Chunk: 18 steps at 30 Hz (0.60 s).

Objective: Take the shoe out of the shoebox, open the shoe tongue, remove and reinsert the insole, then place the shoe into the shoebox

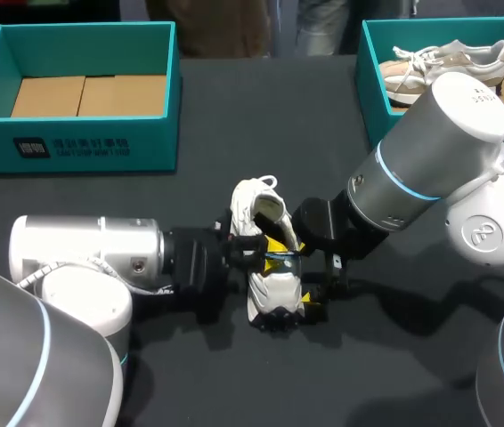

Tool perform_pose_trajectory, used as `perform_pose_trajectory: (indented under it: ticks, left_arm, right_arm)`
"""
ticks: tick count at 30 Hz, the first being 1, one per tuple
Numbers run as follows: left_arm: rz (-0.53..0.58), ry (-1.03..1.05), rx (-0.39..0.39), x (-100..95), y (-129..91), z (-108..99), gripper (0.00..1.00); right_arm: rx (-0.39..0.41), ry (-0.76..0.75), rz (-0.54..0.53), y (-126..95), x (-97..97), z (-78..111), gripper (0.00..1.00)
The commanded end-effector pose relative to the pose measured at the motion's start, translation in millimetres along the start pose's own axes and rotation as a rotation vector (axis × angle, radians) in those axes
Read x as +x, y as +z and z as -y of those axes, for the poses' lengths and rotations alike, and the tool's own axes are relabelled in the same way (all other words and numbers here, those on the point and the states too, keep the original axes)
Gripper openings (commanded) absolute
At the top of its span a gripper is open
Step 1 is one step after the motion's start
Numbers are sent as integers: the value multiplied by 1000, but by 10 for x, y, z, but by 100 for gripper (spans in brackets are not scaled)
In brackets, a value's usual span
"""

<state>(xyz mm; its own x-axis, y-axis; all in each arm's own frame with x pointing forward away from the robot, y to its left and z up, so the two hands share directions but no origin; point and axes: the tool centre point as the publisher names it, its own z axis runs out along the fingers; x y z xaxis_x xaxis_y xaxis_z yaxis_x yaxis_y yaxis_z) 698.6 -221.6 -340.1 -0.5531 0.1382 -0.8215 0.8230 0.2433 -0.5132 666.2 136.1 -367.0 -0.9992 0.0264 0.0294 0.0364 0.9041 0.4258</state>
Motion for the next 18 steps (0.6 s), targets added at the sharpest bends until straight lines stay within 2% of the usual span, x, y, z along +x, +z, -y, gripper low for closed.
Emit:
perform_pose_trajectory:
  ticks: [1, 8, 18]
  left_arm:
    - [-4, -8, 15, -43, -103, 74, 32]
    - [-10, -23, 59, -105, -182, 199, 37]
    - [-52, -35, 97, -95, -186, 287, 35]
  right_arm:
    - [1, 0, 2, 7, 11, -2, 100]
    - [1, 0, 2, 7, 11, -2, 100]
    - [1, 0, 2, 7, 11, -2, 100]
